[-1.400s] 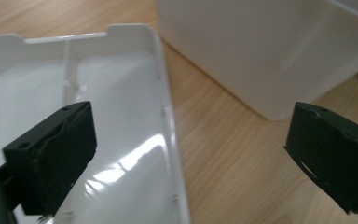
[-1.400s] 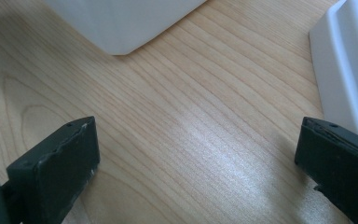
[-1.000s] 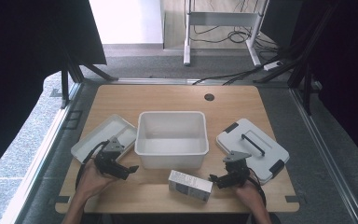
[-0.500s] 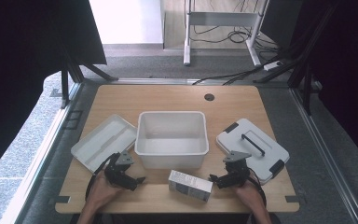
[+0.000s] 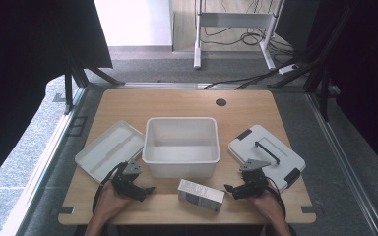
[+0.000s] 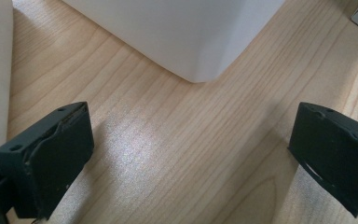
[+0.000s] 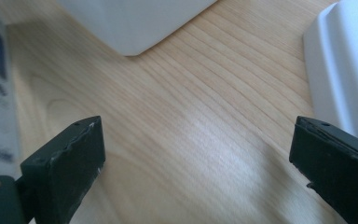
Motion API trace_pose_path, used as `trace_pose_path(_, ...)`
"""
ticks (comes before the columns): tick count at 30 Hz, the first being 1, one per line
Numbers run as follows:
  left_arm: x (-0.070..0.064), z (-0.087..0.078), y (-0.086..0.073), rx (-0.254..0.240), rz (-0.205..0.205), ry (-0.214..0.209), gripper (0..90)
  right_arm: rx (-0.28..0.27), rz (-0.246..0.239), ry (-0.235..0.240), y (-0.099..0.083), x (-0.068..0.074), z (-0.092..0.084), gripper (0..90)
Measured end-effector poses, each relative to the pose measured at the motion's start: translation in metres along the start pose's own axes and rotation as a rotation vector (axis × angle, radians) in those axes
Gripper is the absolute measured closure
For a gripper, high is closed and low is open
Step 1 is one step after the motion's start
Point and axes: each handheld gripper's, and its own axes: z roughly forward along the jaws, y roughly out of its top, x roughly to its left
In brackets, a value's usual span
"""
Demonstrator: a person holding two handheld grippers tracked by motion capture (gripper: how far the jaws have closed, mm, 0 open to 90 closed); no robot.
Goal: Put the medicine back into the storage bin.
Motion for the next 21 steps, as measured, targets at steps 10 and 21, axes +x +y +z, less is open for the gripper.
trace_pose_path(10,-0.001,0.0,0.0,0.0,0.002,-0.002,0.0,0.038,-0.033,0.027,-0.001,0.01,-0.034,4.2)
trace_pose_path(21,-0.002,0.0,0.0,0.002,0.007,-0.005,0.0,0.123,-0.128,0.133,0.007,0.042,-0.051,1.4)
